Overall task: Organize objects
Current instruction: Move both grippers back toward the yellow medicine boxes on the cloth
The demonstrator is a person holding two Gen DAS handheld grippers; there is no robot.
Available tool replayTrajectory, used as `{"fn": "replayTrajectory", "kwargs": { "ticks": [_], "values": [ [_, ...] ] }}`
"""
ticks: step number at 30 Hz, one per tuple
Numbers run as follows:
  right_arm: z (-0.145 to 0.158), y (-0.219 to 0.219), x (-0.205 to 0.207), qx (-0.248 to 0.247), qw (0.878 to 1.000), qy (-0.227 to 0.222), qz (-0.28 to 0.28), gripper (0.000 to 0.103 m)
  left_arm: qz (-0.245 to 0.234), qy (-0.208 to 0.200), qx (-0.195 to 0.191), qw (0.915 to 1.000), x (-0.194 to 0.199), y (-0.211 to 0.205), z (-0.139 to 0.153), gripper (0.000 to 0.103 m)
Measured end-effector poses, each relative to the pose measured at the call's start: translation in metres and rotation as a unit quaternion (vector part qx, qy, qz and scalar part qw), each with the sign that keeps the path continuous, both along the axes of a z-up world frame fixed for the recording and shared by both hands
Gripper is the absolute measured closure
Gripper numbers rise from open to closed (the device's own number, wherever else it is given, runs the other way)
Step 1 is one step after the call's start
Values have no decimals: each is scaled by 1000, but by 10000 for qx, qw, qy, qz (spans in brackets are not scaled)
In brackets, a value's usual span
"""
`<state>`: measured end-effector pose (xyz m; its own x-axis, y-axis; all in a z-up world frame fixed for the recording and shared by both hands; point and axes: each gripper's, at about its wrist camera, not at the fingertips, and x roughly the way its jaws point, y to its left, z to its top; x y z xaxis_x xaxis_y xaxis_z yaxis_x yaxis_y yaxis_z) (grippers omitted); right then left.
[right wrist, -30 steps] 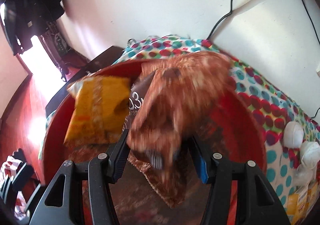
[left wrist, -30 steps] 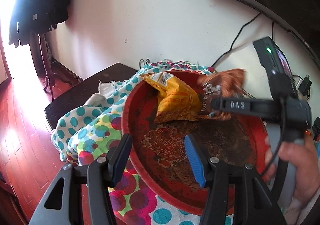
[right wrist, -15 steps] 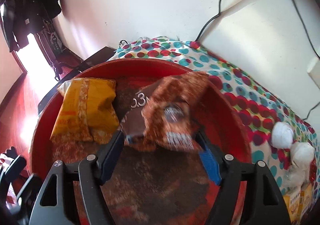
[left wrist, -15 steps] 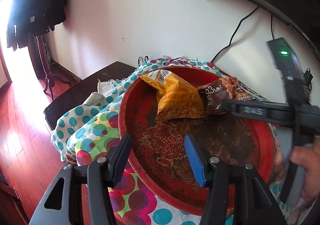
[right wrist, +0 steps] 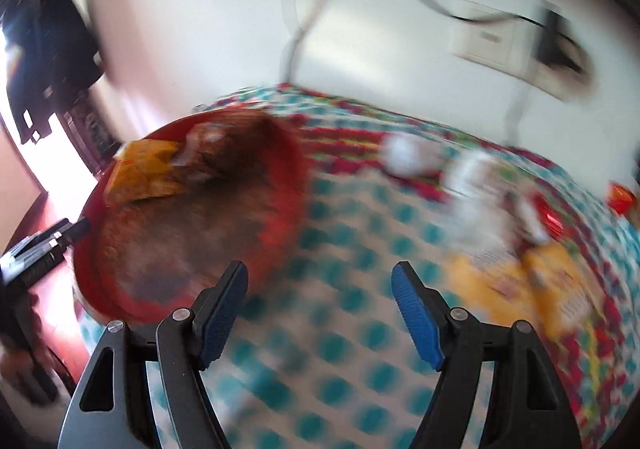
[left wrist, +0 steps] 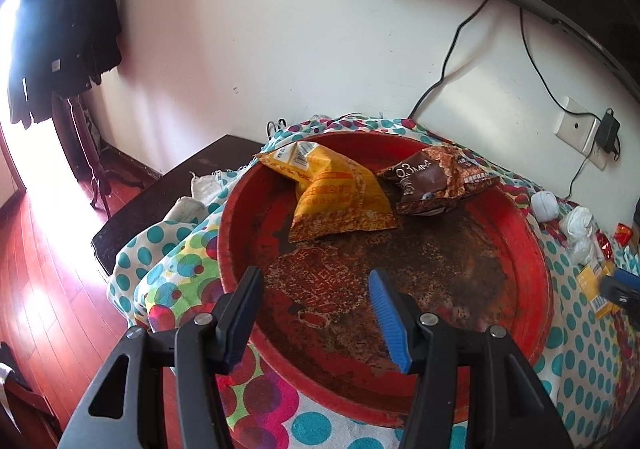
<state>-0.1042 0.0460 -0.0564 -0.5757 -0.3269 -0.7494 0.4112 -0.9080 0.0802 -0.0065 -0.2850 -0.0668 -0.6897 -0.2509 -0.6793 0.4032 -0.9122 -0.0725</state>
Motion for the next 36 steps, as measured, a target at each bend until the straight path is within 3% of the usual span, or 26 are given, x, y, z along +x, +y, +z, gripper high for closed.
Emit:
{"fn": "replayTrajectory", "kwargs": {
  "ticks": [4,9,15,21,26,29,30,36],
  "values": [
    [-4,91,0,-227,9974,3,-685,30,-96,-6,-165,9998,-2,11,1,47],
    [-20,156,-11,-32,9960,-205,-867,30,-239,-59,-419,9988,-4,24,0,47],
    [-49,184,-39,17,9951,-628,-759,30,-453,66,-525,9976,-1,43,9,47],
    [-62,181,-66,181,9971,-604,-437,30,-809,-57,-824,9933,-4,80,18,47],
    [-69,174,-83,308,9981,-438,-320,31,-1332,-159,-531,9895,-18,126,26,47],
    [-70,172,-85,189,9984,-426,-305,39,-1628,-207,-304,9860,-33,158,28,47],
    [-70,172,-83,184,9986,-379,-331,46,-1719,-256,-223,9845,-40,169,28,47],
    [-68,182,-69,310,9985,-69,-440,47,-2195,-617,379,9729,-87,241,20,47]
  ]
}}
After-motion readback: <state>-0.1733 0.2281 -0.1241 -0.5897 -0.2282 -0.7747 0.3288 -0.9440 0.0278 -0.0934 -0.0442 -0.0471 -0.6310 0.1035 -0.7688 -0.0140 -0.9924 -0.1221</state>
